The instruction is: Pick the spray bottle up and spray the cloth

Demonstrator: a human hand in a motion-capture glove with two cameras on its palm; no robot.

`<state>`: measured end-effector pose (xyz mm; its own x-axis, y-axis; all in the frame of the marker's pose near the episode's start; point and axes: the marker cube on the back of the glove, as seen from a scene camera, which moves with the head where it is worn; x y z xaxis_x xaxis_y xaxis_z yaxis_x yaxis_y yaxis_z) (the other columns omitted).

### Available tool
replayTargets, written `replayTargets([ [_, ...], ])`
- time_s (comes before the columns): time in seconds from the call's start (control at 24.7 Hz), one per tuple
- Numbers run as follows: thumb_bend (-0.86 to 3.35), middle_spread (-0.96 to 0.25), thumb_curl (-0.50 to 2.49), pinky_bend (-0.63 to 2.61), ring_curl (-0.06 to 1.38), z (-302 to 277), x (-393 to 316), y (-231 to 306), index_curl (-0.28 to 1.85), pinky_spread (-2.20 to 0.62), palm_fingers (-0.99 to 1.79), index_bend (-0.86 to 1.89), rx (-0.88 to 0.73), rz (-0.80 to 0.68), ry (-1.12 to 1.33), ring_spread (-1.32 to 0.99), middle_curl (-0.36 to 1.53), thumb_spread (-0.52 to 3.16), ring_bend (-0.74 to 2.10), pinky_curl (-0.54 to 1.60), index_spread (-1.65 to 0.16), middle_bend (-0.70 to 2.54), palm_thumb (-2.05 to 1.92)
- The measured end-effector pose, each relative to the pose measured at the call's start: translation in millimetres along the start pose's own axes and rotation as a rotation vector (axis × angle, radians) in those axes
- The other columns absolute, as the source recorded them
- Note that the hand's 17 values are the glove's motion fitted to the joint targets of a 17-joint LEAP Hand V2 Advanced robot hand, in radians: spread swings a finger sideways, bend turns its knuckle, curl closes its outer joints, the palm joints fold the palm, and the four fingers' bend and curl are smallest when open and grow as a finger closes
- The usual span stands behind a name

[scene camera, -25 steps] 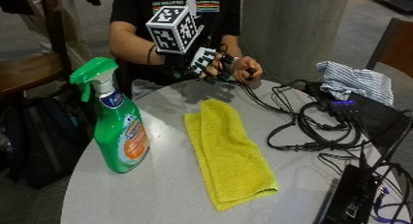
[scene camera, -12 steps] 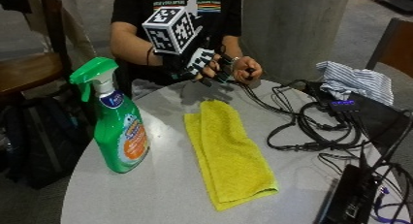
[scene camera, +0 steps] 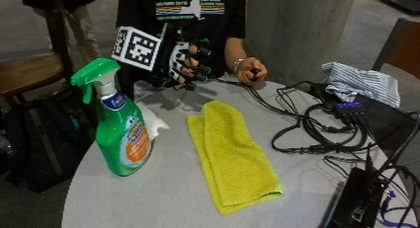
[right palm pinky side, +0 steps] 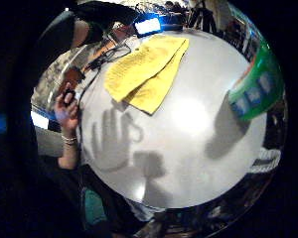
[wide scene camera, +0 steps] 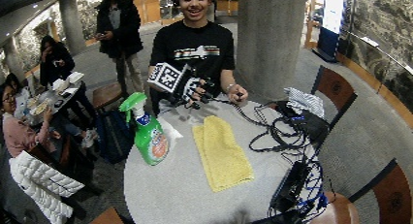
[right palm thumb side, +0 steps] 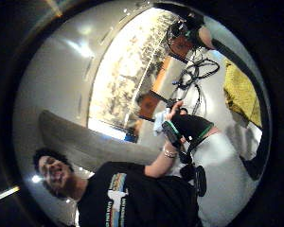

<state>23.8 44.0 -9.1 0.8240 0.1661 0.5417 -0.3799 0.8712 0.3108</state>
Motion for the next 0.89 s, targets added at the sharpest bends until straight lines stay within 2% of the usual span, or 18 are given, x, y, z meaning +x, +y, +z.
replayTargets([
  [0.12,0.16,0.04,0.26,0.63,0.24,-4,2,5,0.19,0.23,0.52,0.12,0.095,0.035,-0.140,0.01,0.28,1.04,0.37,0.26,-0.37,0.24,0.66],
  [0.28,0.12,0.04,0.27,0.63,0.26,-7,0,3,0.20,0.23,0.52,0.13,0.019,0.058,-0.178,0.02,0.29,1.04,0.37,0.27,-0.37,0.23,0.67],
  [0.49,0.09,0.05,0.28,0.65,0.26,-2,-1,2,0.21,0.23,0.53,0.13,0.249,0.112,-0.201,0.02,0.31,1.04,0.37,0.28,-0.36,0.22,0.68],
  [0.69,0.06,0.05,0.29,0.64,0.27,-22,2,16,0.22,0.23,0.53,0.13,0.118,0.157,-0.179,0.03,0.32,1.04,0.36,0.28,-0.36,0.23,0.70],
  [0.89,0.03,0.06,0.30,0.64,0.27,-41,14,48,0.23,0.23,0.54,0.13,0.143,0.206,-0.119,0.04,0.33,1.04,0.36,0.28,-0.35,0.22,0.71],
])
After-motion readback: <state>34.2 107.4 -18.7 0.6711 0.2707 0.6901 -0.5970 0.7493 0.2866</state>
